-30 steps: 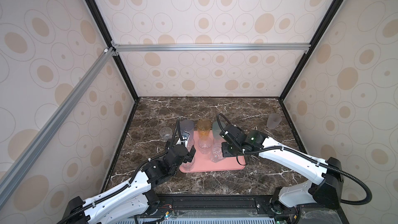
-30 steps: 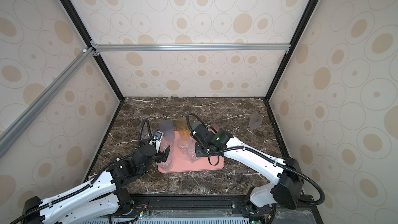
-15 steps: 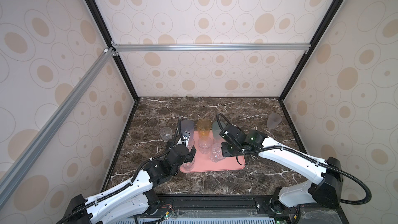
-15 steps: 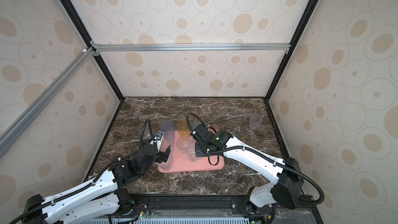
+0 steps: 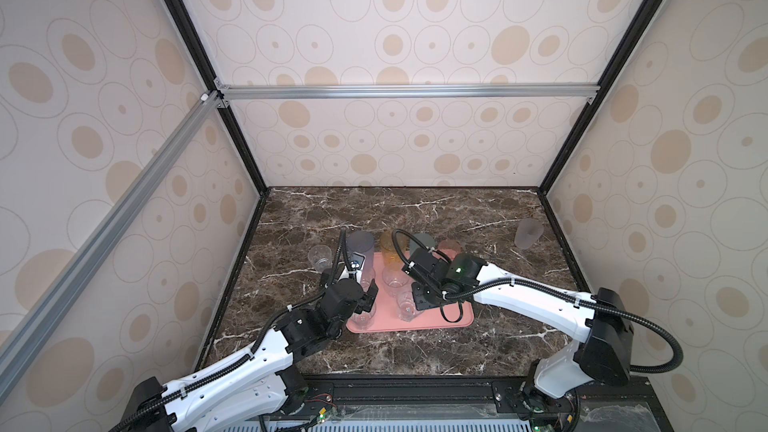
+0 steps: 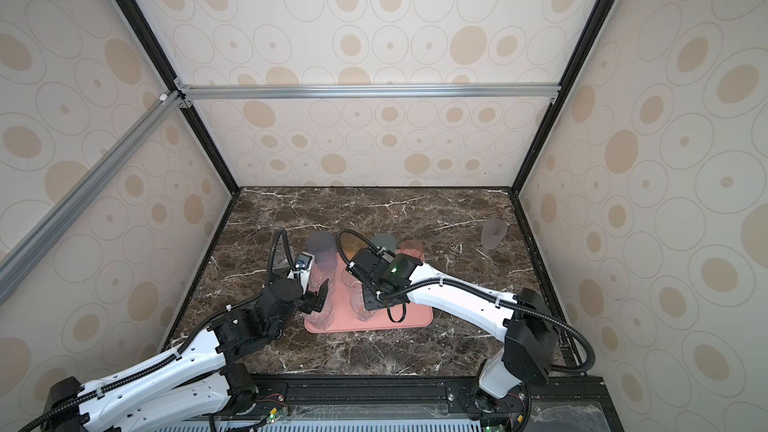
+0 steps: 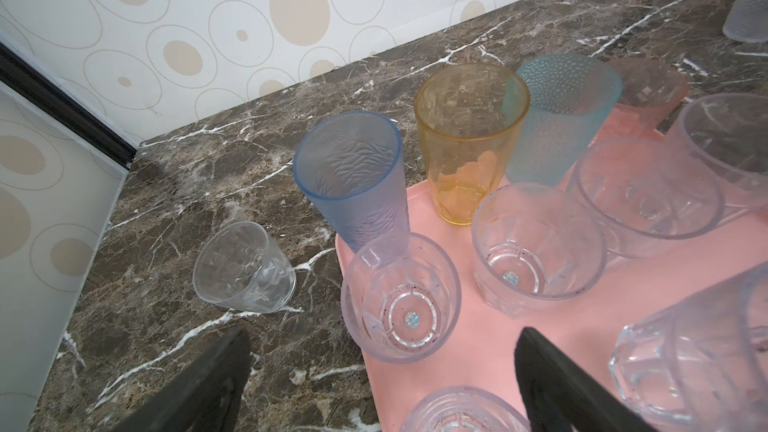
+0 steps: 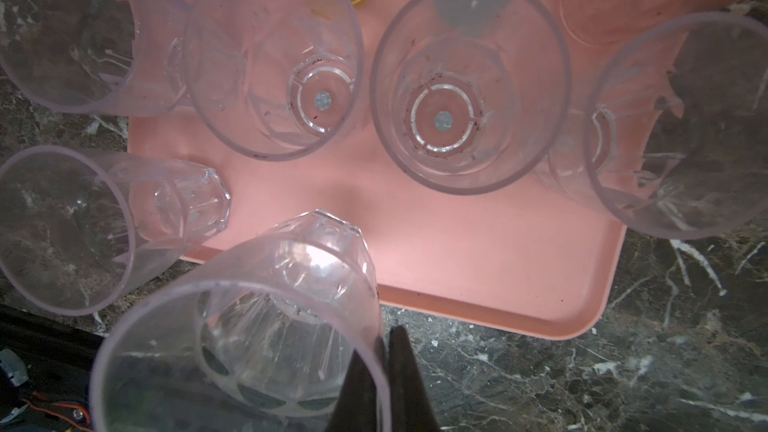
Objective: Place the glasses into the tray
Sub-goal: 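Carry the clear glass over the tray and lower it near the robot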
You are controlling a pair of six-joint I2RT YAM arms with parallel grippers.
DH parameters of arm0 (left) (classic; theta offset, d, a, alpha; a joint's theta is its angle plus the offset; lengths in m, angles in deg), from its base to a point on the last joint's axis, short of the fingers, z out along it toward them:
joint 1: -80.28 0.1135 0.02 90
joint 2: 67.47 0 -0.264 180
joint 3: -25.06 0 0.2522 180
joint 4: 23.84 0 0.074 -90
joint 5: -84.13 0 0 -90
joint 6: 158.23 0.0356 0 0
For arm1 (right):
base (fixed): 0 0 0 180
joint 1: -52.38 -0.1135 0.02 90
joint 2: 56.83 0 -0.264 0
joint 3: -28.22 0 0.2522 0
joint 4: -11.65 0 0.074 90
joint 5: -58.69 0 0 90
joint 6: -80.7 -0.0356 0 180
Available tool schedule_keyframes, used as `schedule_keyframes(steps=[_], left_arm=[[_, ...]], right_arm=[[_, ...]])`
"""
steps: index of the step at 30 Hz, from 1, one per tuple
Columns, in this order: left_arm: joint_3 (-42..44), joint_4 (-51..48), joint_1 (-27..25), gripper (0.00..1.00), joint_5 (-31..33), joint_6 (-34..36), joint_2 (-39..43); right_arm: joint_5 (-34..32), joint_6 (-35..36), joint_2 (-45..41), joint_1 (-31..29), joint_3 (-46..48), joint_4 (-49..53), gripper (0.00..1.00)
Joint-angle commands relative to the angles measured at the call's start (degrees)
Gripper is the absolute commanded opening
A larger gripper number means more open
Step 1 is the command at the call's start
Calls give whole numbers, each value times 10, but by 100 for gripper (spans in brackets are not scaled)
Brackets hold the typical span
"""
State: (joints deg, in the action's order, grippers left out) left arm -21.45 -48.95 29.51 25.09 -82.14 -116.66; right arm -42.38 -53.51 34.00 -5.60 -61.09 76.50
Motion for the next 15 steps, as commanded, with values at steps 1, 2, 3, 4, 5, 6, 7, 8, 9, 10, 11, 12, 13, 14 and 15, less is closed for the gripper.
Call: schedule_keyframes(steps=[1,2,3,4,5,6,7,8,9,10,11,12,13,14,15], left_arm=[[8,17,4,99,-4,-16,-3],[11,17,4,99,-5,-17,-3],[12,17,5,99,-5,-18,-3],[14,18,5,99,-5,-18,-2],[15,17,6,99,-4,-18,0],[16,19,7,99,-4,-18,3],[17,19,8,99,-4,-18,4],[17,17,10,99,-4,-18,6],[18,17,11,99,-5,-18,7],[18,17,13,99,-6,-18,9],[19,18,14,99,-7,-17,10],[19,19,15,99,-9,-17,11],[19,20,15,99,-10,-16,10],[19,22,16,99,-12,-16,10],[20,23,17,99,-12,-15,10]], right_arm=[[-45,1,34,-18,-41,28,0],[-47,2,45,-21,-48,29,0],[-45,3,56,-22,-53,28,0],[-42,4,63,-23,-57,27,0],[-39,6,71,-24,-60,24,0],[-38,6,78,-23,-62,21,0],[-35,7,84,-24,-64,19,0],[-34,7,91,-24,-67,19,0],[-31,8,97,-24,-69,18,0],[-28,8,103,-24,-71,16,0],[-24,8,108,-24,-71,13,0],[-22,8,112,-23,-71,11,0],[-21,8,117,-24,-71,8,0],[-20,7,121,-24,-71,7,0],[-19,7,125,-24,-71,5,0]])
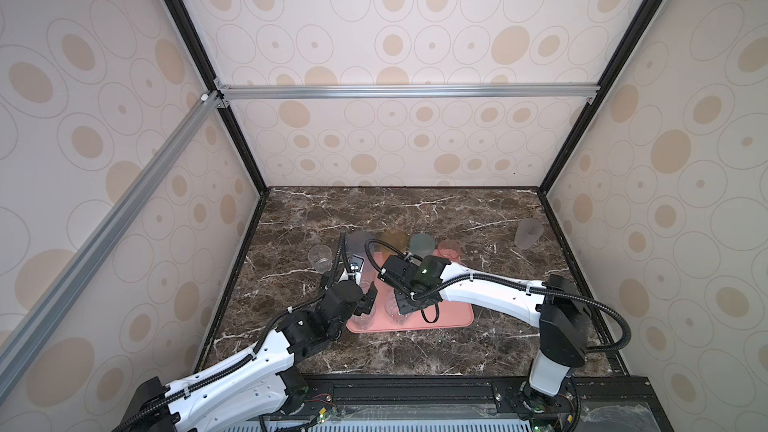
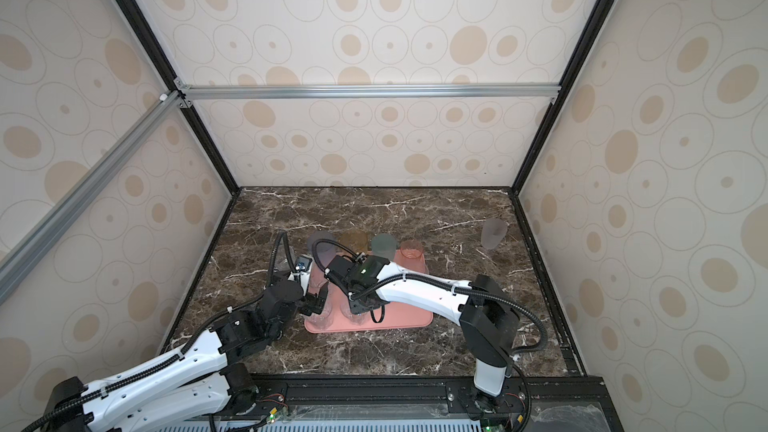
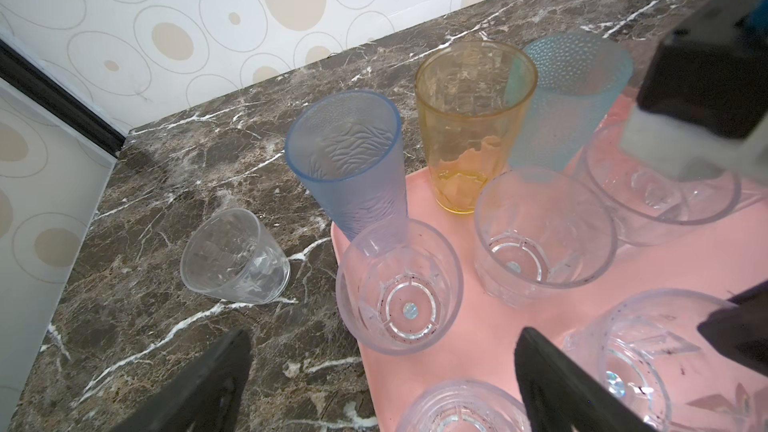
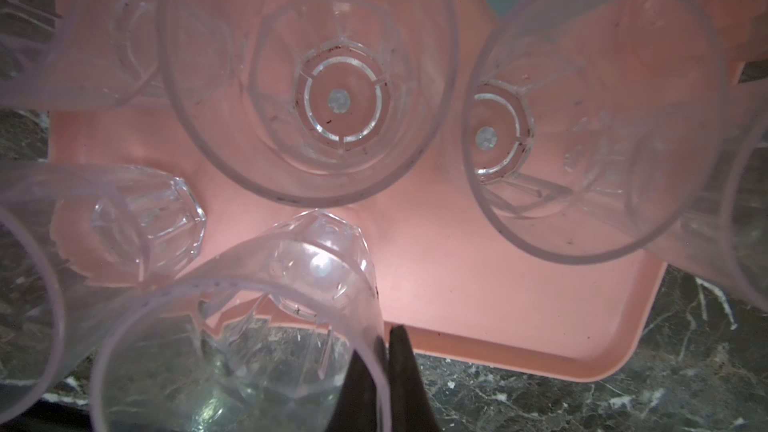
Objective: Place the glasses into the tray
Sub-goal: 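Carry the clear glass over the tray and lower it near the robot, then open the right gripper and move it to the frosted glass on the table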
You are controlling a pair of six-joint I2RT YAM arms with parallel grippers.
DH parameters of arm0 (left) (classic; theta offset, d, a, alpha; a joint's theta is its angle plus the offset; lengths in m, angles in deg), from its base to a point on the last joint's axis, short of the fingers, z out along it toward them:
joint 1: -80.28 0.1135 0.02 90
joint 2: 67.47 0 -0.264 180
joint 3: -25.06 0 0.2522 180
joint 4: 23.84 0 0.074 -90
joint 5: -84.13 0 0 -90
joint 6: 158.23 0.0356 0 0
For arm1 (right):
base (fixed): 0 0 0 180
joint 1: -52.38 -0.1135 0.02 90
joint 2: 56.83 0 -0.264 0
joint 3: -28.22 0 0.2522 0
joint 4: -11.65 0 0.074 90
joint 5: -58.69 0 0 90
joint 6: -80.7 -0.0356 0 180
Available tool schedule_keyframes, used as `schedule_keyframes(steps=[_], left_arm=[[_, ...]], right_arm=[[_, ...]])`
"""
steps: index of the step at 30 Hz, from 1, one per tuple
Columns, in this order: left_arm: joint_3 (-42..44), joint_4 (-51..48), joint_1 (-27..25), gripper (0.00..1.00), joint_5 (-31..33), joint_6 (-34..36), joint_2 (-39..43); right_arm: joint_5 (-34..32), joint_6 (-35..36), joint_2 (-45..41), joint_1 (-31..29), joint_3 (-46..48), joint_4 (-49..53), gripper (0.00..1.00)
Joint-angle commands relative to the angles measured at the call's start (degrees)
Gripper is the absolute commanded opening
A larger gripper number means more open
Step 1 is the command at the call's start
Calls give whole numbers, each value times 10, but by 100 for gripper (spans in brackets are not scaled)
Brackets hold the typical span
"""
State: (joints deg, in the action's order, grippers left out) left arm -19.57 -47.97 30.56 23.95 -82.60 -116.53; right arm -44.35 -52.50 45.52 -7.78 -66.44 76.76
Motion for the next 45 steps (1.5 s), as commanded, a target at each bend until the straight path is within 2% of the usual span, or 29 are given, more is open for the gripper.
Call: schedule_keyframes(steps=[1,15,18,24,27,31,36,38,41,45], left_arm=[[1,14,8,99,-2,-10,8],[5,16,12,99,-10,-7,7],[4,14,13,99,-10,-8,9],[-21,7,14,99,-9,-2,11],[-49,10,14,99,-6,5,3],[-92,43,15,99,-29,32,-24],[-124,146,16,99,-81,65,-87],[-139,197,15,99,-126,74,-128],[-185,240,13,96,-159,65,-203],[-264,241,-8,95,-145,85,-301]], right_arm=[[2,-3,12,-2,-19,1,0],[22,-11,37,-3,-19,-12,4],[29,-8,33,-3,-23,-6,11],[50,22,-14,7,-45,8,32],[87,54,-41,31,-67,25,36],[89,88,-88,79,-88,45,37],[51,115,-152,167,-65,15,37],[44,126,-174,221,-53,-1,37],[57,130,-201,302,-21,-43,37],[82,125,-204,410,17,-89,39]])
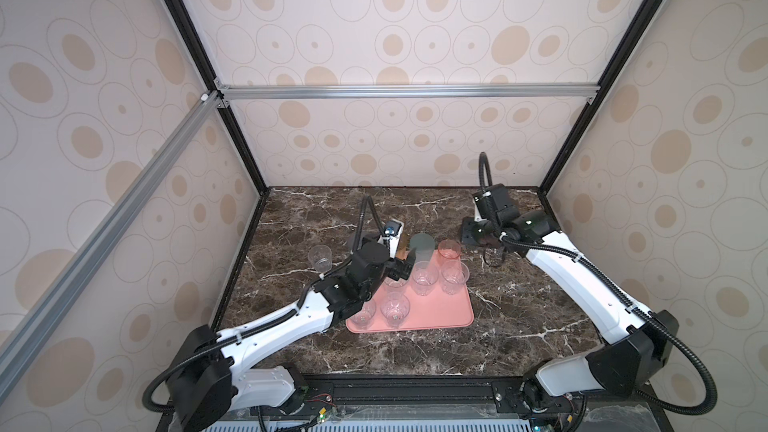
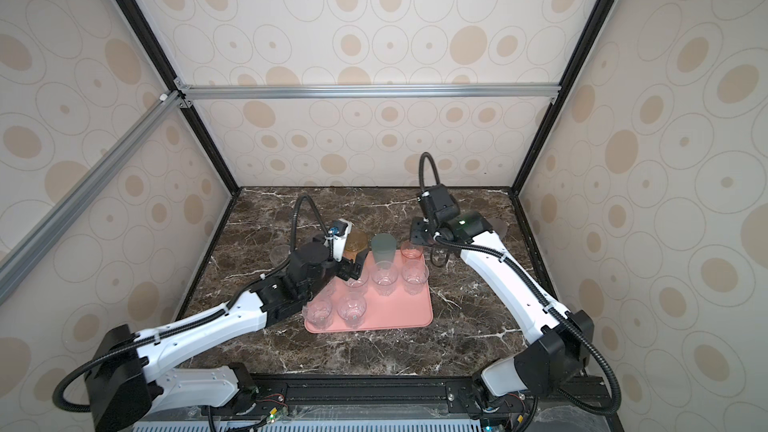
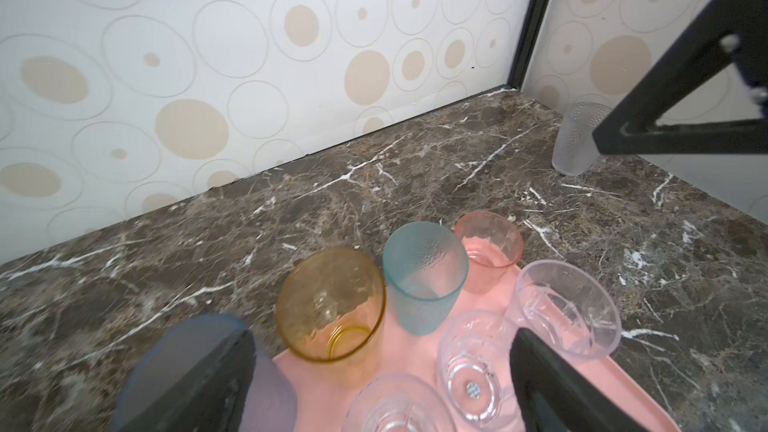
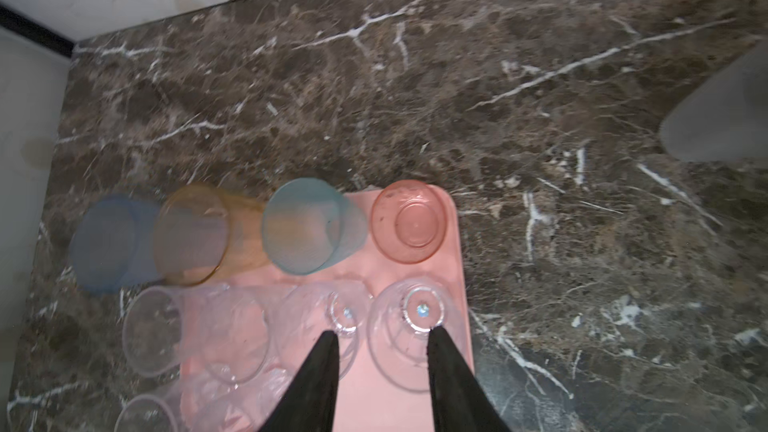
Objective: Place the glasses into the tray
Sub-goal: 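Open the right gripper and move it to the frosted glass on the table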
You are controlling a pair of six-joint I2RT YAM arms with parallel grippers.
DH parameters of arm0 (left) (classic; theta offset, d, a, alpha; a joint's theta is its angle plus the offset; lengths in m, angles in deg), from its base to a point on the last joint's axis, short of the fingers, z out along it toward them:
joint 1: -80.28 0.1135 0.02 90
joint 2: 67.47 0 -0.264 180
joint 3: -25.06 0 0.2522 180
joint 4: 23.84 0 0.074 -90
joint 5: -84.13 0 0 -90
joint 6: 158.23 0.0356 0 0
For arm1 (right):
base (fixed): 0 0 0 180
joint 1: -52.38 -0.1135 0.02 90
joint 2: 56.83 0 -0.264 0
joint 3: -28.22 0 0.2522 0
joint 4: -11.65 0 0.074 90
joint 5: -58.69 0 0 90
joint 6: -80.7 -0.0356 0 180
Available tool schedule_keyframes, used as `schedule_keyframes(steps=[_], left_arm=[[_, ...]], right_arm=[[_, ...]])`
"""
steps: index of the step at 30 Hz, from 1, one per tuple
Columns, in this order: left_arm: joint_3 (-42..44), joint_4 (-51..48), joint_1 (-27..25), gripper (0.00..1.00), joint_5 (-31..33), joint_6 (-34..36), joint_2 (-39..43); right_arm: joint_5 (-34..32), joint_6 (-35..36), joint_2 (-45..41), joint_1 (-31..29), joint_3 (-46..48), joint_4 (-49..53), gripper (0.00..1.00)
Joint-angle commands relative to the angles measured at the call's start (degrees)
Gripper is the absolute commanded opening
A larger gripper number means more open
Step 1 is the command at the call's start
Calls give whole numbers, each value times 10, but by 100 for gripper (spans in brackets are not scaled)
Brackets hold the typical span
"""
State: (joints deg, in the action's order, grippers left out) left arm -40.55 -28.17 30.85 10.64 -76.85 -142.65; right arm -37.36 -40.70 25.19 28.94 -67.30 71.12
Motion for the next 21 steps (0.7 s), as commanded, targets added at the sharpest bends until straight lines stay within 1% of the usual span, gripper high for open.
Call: schedule_keyframes(steps=[1,4,5,7,9,10,11,16,21], left_arm=[[-74,41,-18,96,-5,38,-65],[-131,32,-36,96,12,67,-136],[-153,24,-42,96,17,79,-161],[-194,6,-52,96,24,101,-201],[-229,-14,-63,96,31,121,-237],[-241,-21,-68,96,35,132,-251],[-249,-22,-72,97,38,141,-261],[-258,-20,-77,98,46,165,-279],[-246,-12,-77,99,57,182,-277]], right_arm=[[18,-2,6,68,34,-46,40],[51,-39,30,142,52,-88,45],[47,-53,42,163,54,-97,47],[41,-74,69,197,52,-116,50],[60,-97,101,227,43,-119,50],[75,-101,116,235,36,-119,50],[70,-99,128,237,29,-119,50],[3,-67,161,239,-11,-103,51],[-27,-39,194,249,-65,-73,51]])
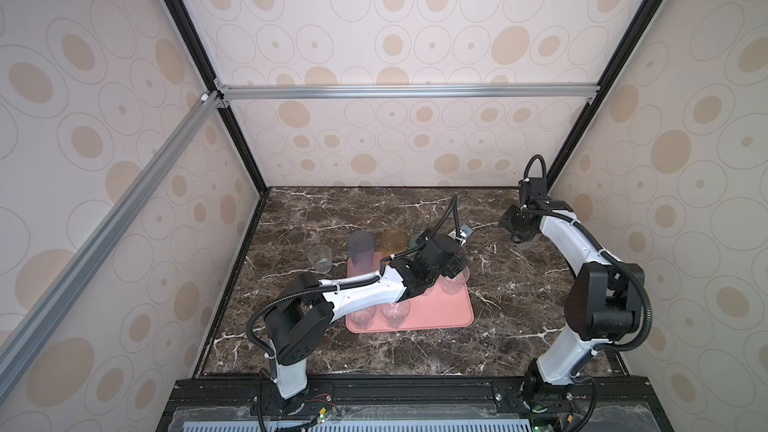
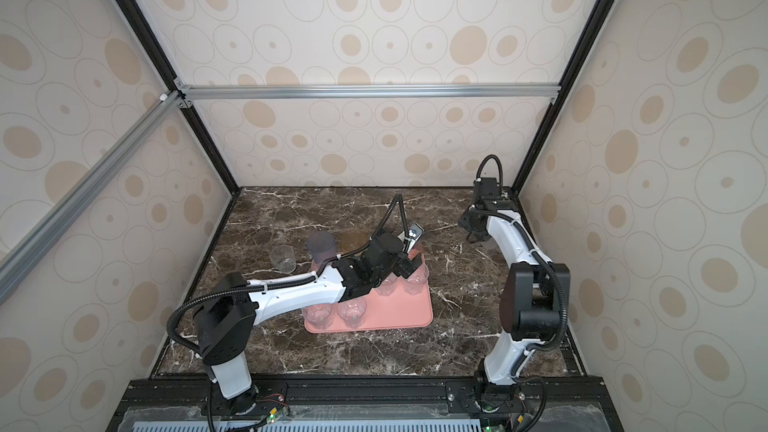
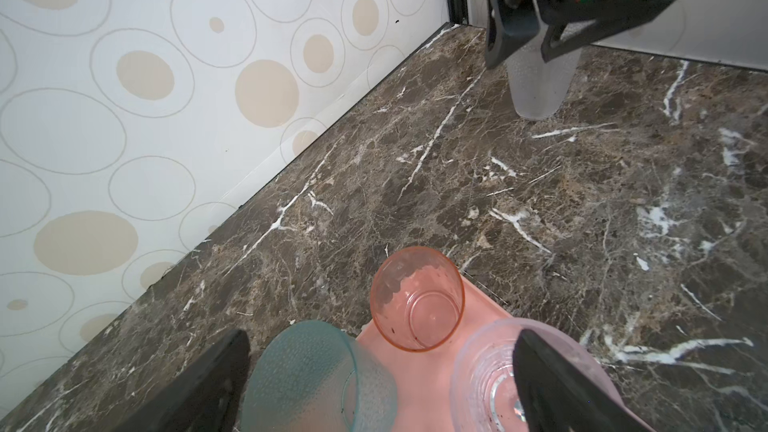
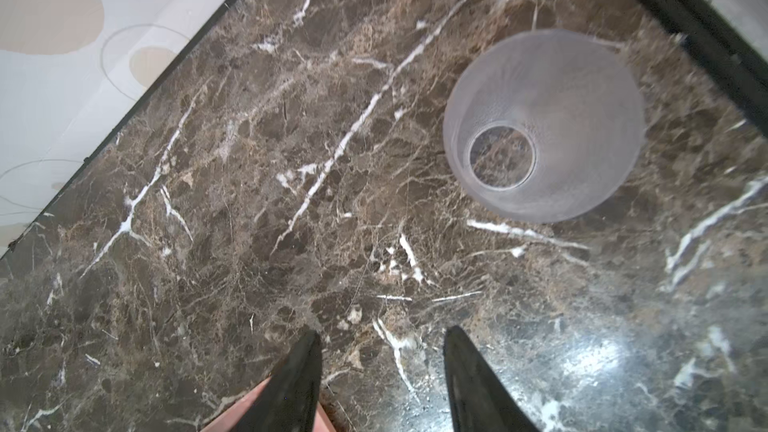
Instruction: Place the glasses into the tray
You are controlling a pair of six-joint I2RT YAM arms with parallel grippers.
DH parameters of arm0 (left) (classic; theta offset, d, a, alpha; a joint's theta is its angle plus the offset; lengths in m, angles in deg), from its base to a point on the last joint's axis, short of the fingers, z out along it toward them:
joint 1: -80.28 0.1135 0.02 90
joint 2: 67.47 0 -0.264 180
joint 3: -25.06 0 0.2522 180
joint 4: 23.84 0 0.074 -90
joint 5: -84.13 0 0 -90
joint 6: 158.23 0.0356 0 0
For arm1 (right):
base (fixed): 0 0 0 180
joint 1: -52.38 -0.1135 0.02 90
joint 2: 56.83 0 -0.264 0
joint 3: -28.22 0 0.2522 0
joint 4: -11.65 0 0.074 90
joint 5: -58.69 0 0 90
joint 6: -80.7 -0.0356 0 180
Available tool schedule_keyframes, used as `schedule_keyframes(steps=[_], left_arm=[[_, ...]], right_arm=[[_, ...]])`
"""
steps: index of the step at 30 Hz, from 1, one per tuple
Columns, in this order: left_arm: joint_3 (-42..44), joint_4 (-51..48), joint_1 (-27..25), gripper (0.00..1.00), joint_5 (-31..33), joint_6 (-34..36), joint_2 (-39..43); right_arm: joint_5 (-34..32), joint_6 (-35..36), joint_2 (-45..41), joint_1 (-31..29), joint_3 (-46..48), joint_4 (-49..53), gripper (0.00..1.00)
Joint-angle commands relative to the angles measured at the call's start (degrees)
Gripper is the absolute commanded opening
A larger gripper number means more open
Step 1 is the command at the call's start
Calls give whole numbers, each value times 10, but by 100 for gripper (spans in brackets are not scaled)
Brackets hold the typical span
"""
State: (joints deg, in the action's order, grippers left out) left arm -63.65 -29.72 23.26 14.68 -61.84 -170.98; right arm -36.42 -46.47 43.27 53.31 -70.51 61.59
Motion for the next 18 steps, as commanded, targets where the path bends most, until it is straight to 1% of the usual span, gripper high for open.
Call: schedule_keyframes(steps=[1,5,11,18], left_arm=[[-13,4,-1,99,18,33,6],[-13,4,-1,99,14,30,2],[-13,4,0,99,0,16,-6],[-8,3,1,99,3,14,-9]], right_arm=[[-43,26,21,6,-45,30,51],[-79,59,57,13,-94,65,52],[-105,91,136,17,-191,140,53],[-105,96,179,19,-198,130,48]])
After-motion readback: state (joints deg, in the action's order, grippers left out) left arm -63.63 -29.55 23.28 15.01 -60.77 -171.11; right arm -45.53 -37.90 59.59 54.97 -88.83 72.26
